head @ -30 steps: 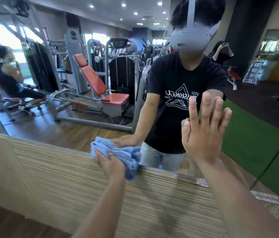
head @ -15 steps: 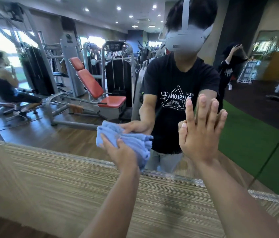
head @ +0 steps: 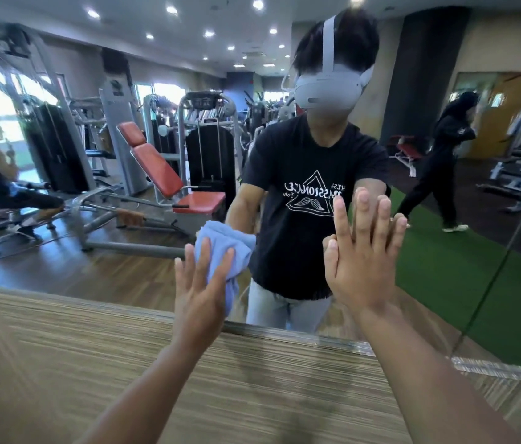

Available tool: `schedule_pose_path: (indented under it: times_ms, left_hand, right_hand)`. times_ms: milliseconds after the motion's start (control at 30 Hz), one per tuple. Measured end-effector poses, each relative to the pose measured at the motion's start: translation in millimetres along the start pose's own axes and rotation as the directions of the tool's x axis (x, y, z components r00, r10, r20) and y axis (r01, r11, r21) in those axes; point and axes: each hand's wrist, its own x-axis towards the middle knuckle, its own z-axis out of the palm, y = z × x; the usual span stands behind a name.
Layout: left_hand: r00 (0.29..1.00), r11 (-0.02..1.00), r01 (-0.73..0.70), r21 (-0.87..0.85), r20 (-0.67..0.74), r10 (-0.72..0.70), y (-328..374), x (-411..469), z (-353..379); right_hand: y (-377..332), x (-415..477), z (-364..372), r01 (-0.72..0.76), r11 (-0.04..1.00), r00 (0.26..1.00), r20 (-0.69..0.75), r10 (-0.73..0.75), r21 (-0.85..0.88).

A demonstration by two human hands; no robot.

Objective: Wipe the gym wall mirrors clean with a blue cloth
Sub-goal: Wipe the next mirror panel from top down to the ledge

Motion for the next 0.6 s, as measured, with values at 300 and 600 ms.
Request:
schedule_pose_path:
  times_ms: [300, 600]
  left_hand:
    - [0.981, 0.991, -0.005, -0.132, -0.191, -0.021, 50.2, 93.7, -8.9]
    - [0.891, 0.888, -0.454, 0.076, 0.014, 0.454, -5.6, -3.8, 26.5]
  right_hand:
    - [-0.4, 0.8, 1.5, 0.011, 1.0, 1.0, -0.015, -0.011, 0.022]
    - [1.9, 0.5, 0.0, 0.011, 1.0, 1.0, -0.007, -0.011, 0.018]
